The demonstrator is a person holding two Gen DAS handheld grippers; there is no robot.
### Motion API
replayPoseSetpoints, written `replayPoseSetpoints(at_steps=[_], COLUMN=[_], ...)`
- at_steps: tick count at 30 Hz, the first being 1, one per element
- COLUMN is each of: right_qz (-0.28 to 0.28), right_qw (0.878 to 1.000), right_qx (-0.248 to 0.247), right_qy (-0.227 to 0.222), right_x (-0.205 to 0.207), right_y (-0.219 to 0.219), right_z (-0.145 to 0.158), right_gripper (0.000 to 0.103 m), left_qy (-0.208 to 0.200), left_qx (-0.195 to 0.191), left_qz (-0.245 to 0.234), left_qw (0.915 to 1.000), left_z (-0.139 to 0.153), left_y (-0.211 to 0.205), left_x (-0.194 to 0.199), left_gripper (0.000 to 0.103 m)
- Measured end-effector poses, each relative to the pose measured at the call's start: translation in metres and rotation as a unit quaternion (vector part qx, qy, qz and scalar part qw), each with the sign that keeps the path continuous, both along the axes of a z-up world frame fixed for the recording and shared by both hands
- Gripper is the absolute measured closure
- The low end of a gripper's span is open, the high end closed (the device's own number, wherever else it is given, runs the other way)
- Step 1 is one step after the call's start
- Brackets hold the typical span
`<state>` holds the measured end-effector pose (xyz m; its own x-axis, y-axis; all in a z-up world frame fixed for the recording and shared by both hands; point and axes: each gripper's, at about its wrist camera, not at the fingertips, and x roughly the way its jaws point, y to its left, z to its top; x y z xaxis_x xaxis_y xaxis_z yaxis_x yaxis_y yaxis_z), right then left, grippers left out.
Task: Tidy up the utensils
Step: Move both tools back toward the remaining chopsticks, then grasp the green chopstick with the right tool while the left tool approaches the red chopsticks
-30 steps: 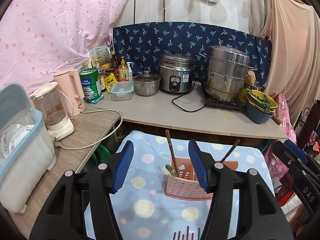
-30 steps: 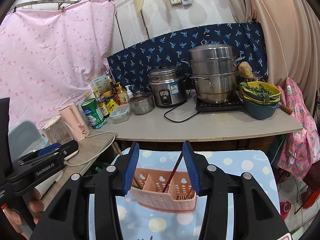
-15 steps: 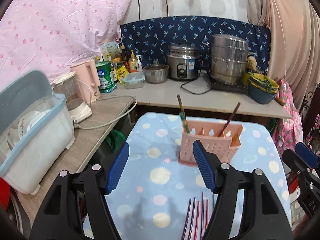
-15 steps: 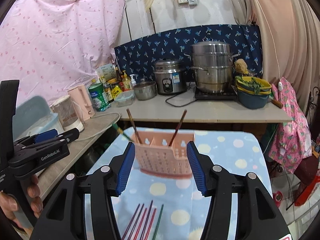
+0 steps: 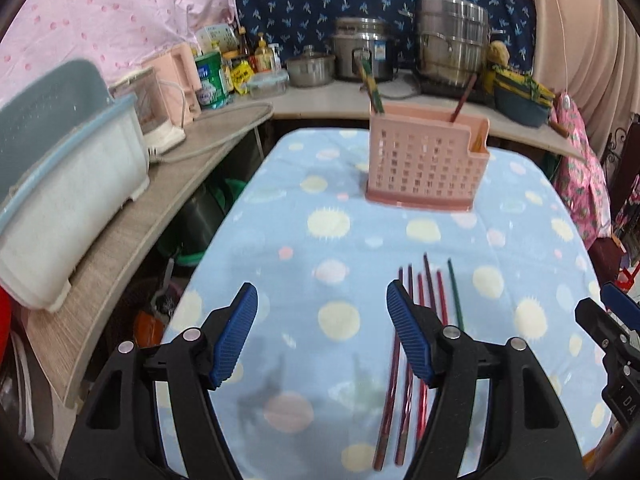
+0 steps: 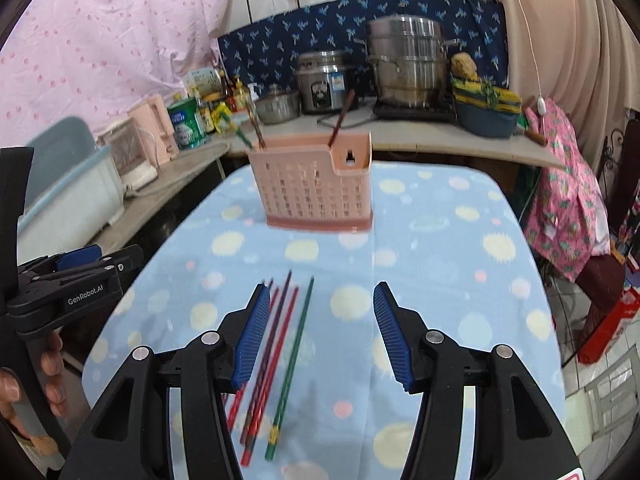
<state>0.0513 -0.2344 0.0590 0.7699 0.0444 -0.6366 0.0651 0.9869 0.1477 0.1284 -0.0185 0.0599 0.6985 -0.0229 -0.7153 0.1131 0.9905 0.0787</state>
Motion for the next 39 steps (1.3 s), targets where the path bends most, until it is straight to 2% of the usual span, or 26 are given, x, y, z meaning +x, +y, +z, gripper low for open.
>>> replayPoseSetpoints(at_steps=[6, 11, 19, 28, 39], right_qz=[0.002, 0.009, 0.027, 0.048, 0.058], right_qw=[0.999, 0.997, 0.995, 0.992, 0.99], right_qx=[-0.004, -0.007, -0.014, -0.01, -0.015], right_qy=[0.045, 0.073, 0.095, 0.118, 0.131], right_x=[-0.019, -0.028, -0.029, -0.025, -0.026], right_y=[0.008, 0.019, 0.039, 0.053, 0.06], right_z=[-0.044, -0.075, -0.103, -0.121, -0.131], right_gripper=[0.05, 0.05, 0.052, 0.072, 0.084], left_qy=[0.024, 0.046, 0.061, 0.068, 0.079], left_qx=[0.017, 0.015, 0.027, 0.03, 0.03], left_qz=[-0.006, -0.009, -0.014, -0.02, -0.031], left_qw=[0.9995, 0.9988, 0.9977, 0.9971, 0.9959], left_z=[-0.036, -0.056, -0.078, -0.087, -0.095], left_y=[0.003, 0.005, 0.008, 0.01, 0.004], left_x=[-0.022, -0.034, -0.05, -0.055, -0.059], left_gripper=[0.039, 0.039, 0.039, 0.039, 0.039])
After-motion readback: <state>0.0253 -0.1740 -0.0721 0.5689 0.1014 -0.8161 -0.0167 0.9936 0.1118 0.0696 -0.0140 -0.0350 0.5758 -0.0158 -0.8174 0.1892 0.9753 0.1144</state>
